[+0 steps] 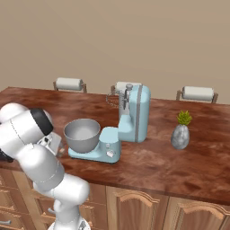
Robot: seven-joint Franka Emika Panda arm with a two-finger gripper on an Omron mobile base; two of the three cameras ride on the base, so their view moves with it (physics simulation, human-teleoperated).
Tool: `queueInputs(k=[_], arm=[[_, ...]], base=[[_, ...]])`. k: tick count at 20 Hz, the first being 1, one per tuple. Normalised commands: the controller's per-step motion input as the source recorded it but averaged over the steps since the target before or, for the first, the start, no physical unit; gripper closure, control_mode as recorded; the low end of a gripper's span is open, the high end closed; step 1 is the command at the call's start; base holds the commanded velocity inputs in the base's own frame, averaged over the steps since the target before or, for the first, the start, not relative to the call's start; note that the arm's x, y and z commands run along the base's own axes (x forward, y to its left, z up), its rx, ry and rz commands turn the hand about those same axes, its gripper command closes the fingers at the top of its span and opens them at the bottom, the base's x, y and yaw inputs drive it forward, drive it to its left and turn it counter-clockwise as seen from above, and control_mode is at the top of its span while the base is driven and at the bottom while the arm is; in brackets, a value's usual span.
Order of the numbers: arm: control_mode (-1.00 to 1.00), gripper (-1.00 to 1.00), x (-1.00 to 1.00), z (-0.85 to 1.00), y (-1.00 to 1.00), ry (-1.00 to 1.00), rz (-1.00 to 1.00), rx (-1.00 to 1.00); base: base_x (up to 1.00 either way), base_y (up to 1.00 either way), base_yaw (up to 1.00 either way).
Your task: Add butter and sugar cubes to the stand mixer bowl and then turn on the stand mixer to begin making frosting.
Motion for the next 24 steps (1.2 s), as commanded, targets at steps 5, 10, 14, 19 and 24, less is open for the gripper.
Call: queueInputs(k=[5, 10, 14, 19, 24], arm=[[-1.0, -1.0, 0.15, -0.01, 0.0, -0.02, -0.02, -0.05], [-1.0, -1.0, -0.04, -0.28, 0.01, -0.01, -0.01, -0.1], [-1.0, -1.0, -0.25, -0.36, 0.0, -0.05, 0.0, -0.11], [-1.0, -1.0, -0.35, -0.31, 0.07, -0.07, 0.0, -0.08], [-1.0, -1.0, -0.59, -0.35, 0.19, -0.11, -0.01, -0.02]], base=[[0.0, 0.0, 0.0], [0.0, 0.0, 0.0], [0.0, 0.0, 0.0], [0.0, 0.0, 0.0], [0.0, 0.0, 0.0]])
